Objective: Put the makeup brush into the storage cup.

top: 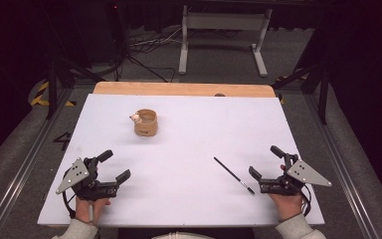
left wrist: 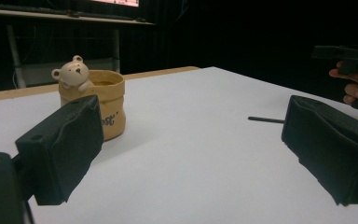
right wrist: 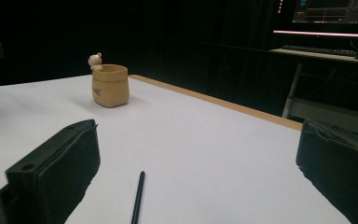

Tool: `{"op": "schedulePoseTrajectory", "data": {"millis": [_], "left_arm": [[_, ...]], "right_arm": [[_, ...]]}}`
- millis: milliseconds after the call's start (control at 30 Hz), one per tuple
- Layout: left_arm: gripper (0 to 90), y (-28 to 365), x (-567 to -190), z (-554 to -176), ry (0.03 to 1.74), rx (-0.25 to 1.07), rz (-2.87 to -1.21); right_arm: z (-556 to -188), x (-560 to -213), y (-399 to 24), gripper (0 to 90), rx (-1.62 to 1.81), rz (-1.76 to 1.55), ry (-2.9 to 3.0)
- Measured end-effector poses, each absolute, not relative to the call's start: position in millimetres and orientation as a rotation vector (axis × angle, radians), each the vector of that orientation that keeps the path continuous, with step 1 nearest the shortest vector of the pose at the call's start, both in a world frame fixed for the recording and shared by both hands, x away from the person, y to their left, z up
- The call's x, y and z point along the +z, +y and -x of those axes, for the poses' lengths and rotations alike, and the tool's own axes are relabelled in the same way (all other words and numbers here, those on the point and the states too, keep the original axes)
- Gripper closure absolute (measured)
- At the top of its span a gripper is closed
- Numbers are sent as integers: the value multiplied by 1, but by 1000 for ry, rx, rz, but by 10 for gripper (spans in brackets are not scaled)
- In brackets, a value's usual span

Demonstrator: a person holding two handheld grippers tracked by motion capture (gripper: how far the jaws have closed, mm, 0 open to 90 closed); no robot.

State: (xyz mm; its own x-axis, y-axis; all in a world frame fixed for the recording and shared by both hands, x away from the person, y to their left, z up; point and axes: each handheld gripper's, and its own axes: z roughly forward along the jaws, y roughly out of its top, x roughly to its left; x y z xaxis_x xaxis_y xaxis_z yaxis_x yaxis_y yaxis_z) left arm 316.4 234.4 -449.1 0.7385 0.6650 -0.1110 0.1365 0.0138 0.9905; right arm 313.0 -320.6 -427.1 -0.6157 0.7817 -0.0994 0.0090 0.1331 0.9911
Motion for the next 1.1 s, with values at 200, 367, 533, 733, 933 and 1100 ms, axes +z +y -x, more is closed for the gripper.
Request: {"op": "schedulePoseTrajectory", "data": {"millis": [200,367,533,733,933,1100], "left_arm": [[64,234,-448,-316,683,458,-1522],[68,233,-448,-314,675,462,-1527],[68,233,-448,-316,685,455,-1523],[69,233,-448,-313,676,463,-1528],[70,234,-447,-312,681,465,-1524],[71,234,-447,-312,682,467,-1529]], "right_arm": [[-313,-428,-322,11,1547,-773,1793],[-312,-426,-320,17,1550,-758,1795],[-313,-426,-318,20,1541,-761,1799],[-313,-423,-316,34,1551,-755,1795],[-315,-418,-314,35,1557,-746,1797],[-321,-415,-312,35,1584,-744,1793]]}}
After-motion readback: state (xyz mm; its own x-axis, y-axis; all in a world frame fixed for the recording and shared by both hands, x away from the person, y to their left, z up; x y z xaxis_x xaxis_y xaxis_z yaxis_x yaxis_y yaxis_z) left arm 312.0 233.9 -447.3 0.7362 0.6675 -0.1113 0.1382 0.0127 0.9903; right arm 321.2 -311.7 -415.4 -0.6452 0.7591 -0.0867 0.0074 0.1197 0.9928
